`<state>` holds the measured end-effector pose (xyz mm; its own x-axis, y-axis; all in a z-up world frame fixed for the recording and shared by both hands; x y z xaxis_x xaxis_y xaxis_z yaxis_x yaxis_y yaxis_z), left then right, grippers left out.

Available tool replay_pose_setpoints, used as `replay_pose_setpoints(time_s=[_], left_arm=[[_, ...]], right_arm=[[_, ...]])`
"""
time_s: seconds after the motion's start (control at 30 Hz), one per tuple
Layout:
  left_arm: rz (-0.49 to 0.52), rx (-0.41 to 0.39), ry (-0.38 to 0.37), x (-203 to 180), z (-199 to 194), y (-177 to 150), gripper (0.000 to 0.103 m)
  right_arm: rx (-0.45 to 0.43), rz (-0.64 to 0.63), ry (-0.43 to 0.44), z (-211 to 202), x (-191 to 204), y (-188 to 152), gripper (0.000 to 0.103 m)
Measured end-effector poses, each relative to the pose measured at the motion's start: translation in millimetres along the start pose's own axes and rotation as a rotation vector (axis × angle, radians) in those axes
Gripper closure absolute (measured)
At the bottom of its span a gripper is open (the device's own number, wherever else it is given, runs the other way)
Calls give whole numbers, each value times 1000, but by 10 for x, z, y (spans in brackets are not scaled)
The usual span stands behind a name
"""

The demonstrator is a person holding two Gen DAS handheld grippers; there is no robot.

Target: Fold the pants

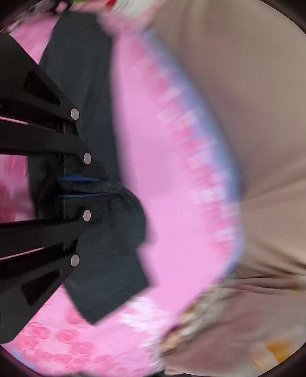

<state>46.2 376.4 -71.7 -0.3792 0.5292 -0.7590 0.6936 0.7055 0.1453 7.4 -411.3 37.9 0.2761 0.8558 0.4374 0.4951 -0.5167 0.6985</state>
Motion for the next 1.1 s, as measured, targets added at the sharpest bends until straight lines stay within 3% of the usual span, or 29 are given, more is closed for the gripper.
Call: replay_pose_setpoints(time_s=[0.07, 0.2, 0.27, 0.33, 0.4, 0.47, 0.53, 0.57, 0.6, 0.63, 0.7, 0.8, 0.83, 0.87, 0.93, 0.97, 1.0, 1.1], left_arm=[[4, -2, 2, 14, -9, 2, 79], [16, -14, -3, 7, -3, 1, 79], [11, -17, -4, 14, -1, 7, 79], [4, -16, -1, 13, -2, 13, 79], [2, -16, 2, 6, -2, 17, 79], [-5, -18, 1, 4, 0, 23, 79], [-12, -26, 3, -10, 7, 28, 79], [-12, -29, 5, -16, 14, 34, 79], [-9, -34, 11, -27, 23, 40, 79], [-9, -36, 18, -43, 30, 44, 79], [-3, -37, 41, -98, 38, 79, 81], [0, -54, 65, -166, 20, 163, 81], [1, -55, 70, -173, 20, 185, 81], [0, -55, 72, -175, 28, 198, 81], [1, -50, 77, -142, 63, 199, 81], [-1, -50, 76, -106, 87, 192, 81], [-3, -56, 68, -84, 86, 191, 81], [-1, -58, 56, -69, 83, 191, 81]], right_arm=[[-33, 49, 56, -241, -165, -81, 96], [166, 110, -86, 52, -738, -673, 92], [199, 225, -38, 65, -982, -850, 91], [176, 286, -5, 3, -1090, -866, 78], [151, 281, -17, -20, -1107, -794, 37], [147, 237, -45, 52, -1074, -666, 30], [157, 223, -53, 158, -1090, -598, 32], [167, 214, -58, 241, -1116, -561, 50], [184, 207, -65, 308, -1120, -514, 85], [198, 207, -60, 370, -1099, -461, 95], [129, 195, -21, 304, -927, -212, 95], [-138, 169, 177, -326, -574, 351, 96], [-187, 153, 184, -476, -529, 426, 96], [-201, 135, 135, -529, -568, 418, 96], [-64, 133, -27, -167, -878, 123, 95], [8, 159, -68, 9, -1032, -38, 95], [69, 204, -90, 158, -1200, -216, 95], [121, 278, -86, 310, -1426, -486, 95]])
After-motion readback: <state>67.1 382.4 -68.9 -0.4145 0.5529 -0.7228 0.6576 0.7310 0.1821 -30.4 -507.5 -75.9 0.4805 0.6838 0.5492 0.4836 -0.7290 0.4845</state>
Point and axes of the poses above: each gripper's, at about its wrist camera, not at the fingertips, and z roughly the way its jaws point, x to its left, y to its top, the point moved 4 cm from there along z, roughly the way its jaws point
